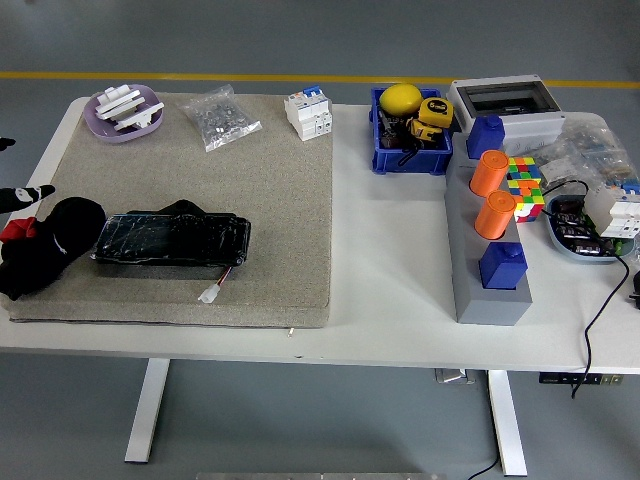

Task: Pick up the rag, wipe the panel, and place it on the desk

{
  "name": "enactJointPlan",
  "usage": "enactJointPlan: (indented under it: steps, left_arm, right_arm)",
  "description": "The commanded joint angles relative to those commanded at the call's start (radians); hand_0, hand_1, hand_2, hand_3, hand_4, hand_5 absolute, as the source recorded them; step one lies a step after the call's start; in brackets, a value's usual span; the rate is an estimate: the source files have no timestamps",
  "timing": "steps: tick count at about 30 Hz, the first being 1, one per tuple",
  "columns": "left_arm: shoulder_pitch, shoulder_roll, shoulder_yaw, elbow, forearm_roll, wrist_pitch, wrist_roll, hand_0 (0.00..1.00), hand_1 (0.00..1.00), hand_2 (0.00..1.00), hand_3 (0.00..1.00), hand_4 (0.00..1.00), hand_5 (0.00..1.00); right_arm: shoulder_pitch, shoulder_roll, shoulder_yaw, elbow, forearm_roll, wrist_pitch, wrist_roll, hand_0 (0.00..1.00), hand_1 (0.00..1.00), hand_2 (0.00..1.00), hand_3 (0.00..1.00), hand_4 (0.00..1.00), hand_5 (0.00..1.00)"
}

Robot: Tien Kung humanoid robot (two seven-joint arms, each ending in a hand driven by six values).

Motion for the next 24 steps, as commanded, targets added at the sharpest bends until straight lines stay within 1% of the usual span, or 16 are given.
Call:
enactJointPlan:
  steps: [2, 4, 7, 8, 9, 13, 14, 17, 21, 24]
  left_arm:
    - [-0.007, -0.015, -0.023, -0.002, -0.039, 0.003, -0.021, 0.778, 0.872, 0.837, 0.784, 0.998, 0.290]
    - [-0.012, -0.025, -0.032, -0.002, -0.049, 0.004, -0.028, 0.778, 0.872, 0.837, 0.784, 0.998, 0.290]
    - [-0.022, -0.050, -0.051, 0.001, -0.083, 0.002, -0.056, 0.778, 0.872, 0.837, 0.784, 0.998, 0.290]
    - [-0.024, -0.055, -0.054, 0.003, -0.099, 0.002, -0.064, 0.777, 0.861, 0.814, 0.777, 0.998, 0.323]
    - [-0.028, -0.066, -0.062, 0.007, -0.131, -0.001, -0.082, 0.777, 0.861, 0.814, 0.777, 0.998, 0.323]
    - [-0.030, -0.096, -0.079, 0.016, -0.263, -0.003, -0.135, 0.777, 0.861, 0.814, 0.777, 0.998, 0.323]
    - [-0.029, -0.101, -0.082, 0.016, -0.291, -0.004, -0.145, 0.775, 0.836, 0.791, 0.762, 0.998, 0.341]
    - [-0.025, -0.118, -0.089, 0.016, -0.378, -0.007, -0.175, 0.775, 0.836, 0.791, 0.762, 0.998, 0.341]
    - [-0.019, -0.136, -0.095, 0.031, -0.494, -0.021, -0.201, 0.772, 0.824, 0.778, 0.749, 0.998, 0.357]
    - [-0.015, -0.143, -0.098, 0.038, -0.545, -0.031, -0.212, 0.772, 0.824, 0.778, 0.749, 0.998, 0.357]
  right_arm:
    - [-0.001, 0.001, 0.001, 0.000, 0.000, 0.000, 0.000, 0.738, 0.592, 0.653, 0.615, 0.998, 0.620]
    - [-0.002, 0.002, 0.000, 0.000, 0.000, 0.000, 0.000, 0.738, 0.592, 0.653, 0.615, 0.998, 0.620]
    - [-0.004, 0.003, 0.000, -0.001, 0.001, 0.001, 0.000, 0.738, 0.592, 0.653, 0.615, 0.998, 0.620]
    - [-0.004, 0.003, 0.000, -0.001, 0.001, 0.001, 0.000, 0.738, 0.592, 0.653, 0.616, 0.998, 0.620]
    - [-0.005, 0.003, 0.000, -0.001, 0.002, 0.002, 0.000, 0.738, 0.592, 0.653, 0.616, 0.998, 0.620]
    - [-0.004, 0.005, -0.005, -0.002, 0.005, 0.003, -0.001, 0.738, 0.592, 0.653, 0.616, 0.998, 0.620]
    - [-0.004, 0.005, -0.007, -0.003, 0.004, 0.003, -0.001, 0.738, 0.593, 0.654, 0.615, 0.998, 0.621]
    - [-0.004, 0.007, -0.012, -0.005, 0.000, 0.005, -0.003, 0.738, 0.593, 0.654, 0.615, 0.998, 0.621]
    - [-0.005, 0.008, -0.016, -0.007, 0.006, 0.006, -0.002, 0.738, 0.593, 0.653, 0.616, 0.998, 0.620]
    - [-0.005, 0.009, -0.016, -0.007, 0.007, 0.005, -0.002, 0.738, 0.593, 0.653, 0.616, 0.998, 0.620]
